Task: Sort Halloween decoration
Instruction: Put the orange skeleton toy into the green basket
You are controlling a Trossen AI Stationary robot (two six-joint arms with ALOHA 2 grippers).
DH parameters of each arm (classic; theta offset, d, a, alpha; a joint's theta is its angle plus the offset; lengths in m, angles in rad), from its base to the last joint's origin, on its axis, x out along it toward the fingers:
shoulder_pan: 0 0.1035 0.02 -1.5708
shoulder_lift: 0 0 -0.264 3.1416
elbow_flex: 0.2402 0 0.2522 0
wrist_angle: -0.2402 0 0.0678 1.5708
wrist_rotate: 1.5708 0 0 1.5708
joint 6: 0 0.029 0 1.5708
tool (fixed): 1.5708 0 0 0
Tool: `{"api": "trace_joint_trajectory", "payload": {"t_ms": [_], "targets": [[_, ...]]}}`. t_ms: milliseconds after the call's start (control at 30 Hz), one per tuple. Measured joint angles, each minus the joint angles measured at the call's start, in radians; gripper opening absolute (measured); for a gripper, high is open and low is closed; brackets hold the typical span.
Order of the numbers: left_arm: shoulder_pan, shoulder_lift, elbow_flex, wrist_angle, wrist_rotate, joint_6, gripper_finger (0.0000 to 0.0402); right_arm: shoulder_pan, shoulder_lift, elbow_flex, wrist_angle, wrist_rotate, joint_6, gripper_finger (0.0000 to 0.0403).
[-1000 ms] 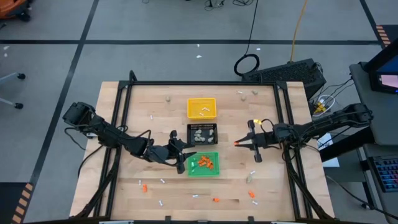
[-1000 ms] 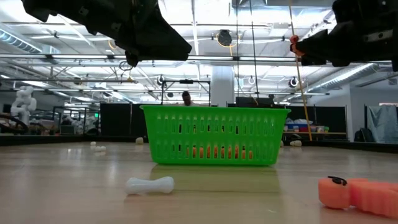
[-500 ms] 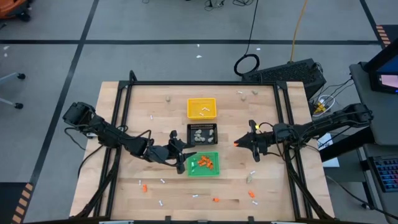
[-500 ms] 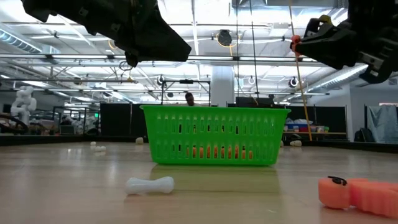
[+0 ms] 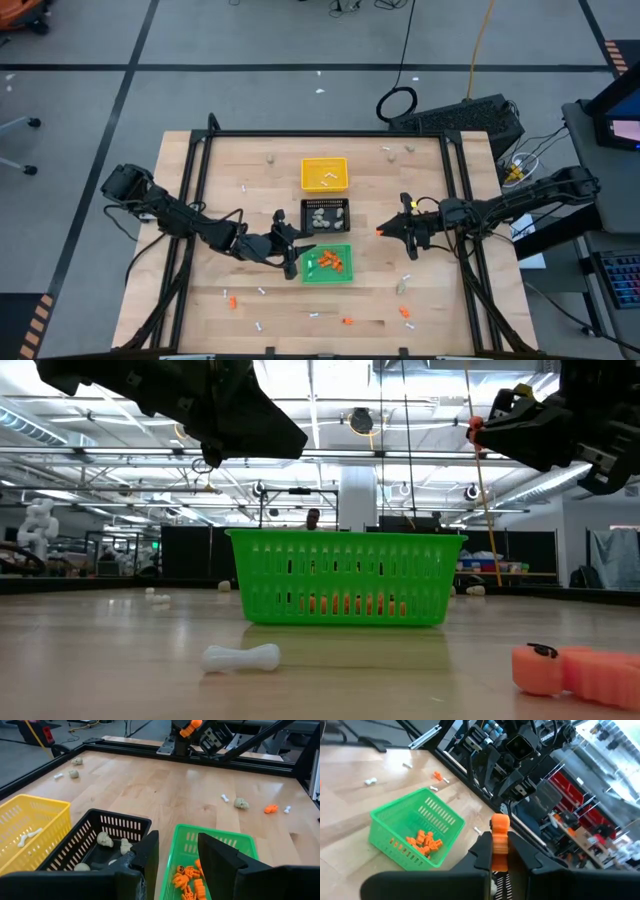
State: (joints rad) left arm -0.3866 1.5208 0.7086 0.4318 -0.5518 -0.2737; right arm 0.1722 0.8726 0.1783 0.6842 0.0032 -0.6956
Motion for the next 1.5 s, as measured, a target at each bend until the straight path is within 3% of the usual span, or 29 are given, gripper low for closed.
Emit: {"api": "trace_joint_trajectory", "payload": {"t_ms": [967, 1500], "targets": [[0.000, -0.001, 0.000, -0.008, 0.000, 0.000, 0.0134, 0.000, 0.000, 0.000, 0.000, -0.001, 0.846, 0.0017], [0.000, -0.001, 0.001, -0.008, 0.000, -0.002, 0.0134, 0.000, 0.000, 0.000, 0.000, -0.001, 1.051, 0.0017]]}}
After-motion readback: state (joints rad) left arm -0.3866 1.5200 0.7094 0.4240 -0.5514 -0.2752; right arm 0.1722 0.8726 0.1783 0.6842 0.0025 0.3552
